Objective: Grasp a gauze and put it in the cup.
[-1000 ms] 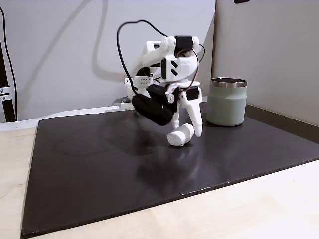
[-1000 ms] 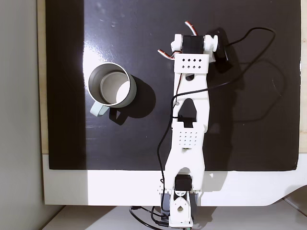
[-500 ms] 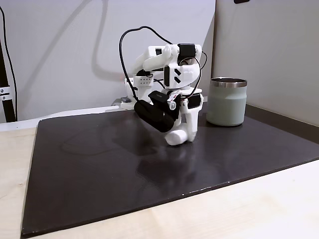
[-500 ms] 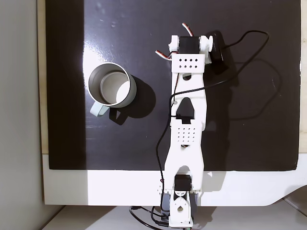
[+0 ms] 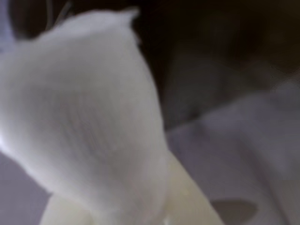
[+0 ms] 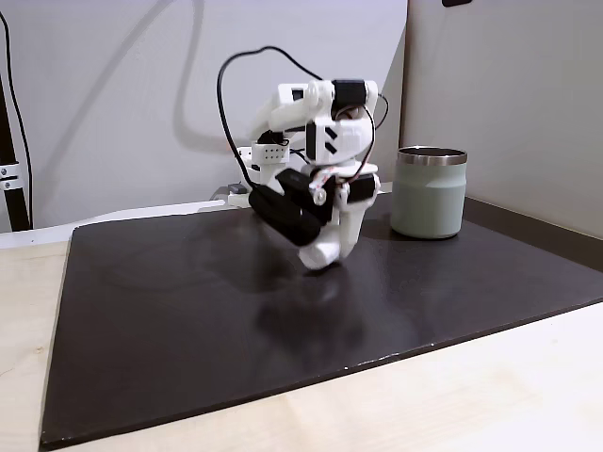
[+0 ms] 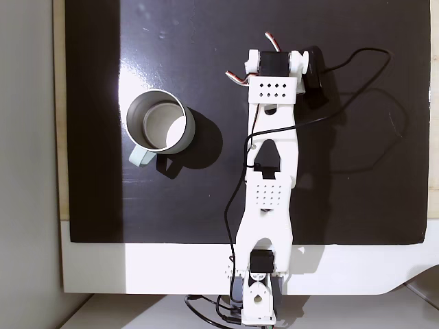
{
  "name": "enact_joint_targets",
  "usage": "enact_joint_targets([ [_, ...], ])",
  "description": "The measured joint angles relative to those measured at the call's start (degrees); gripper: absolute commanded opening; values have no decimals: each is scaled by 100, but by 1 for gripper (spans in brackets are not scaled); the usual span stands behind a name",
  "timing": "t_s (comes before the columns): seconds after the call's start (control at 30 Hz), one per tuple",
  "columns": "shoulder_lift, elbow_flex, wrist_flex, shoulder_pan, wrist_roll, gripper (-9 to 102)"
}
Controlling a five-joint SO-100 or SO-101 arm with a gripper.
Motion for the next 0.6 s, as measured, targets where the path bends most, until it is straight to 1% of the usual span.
enact_joint_targets([
  [0.3,2347,1274,9,-26,0,0],
  [0.6,4386,2206,35,-448,-141,0],
])
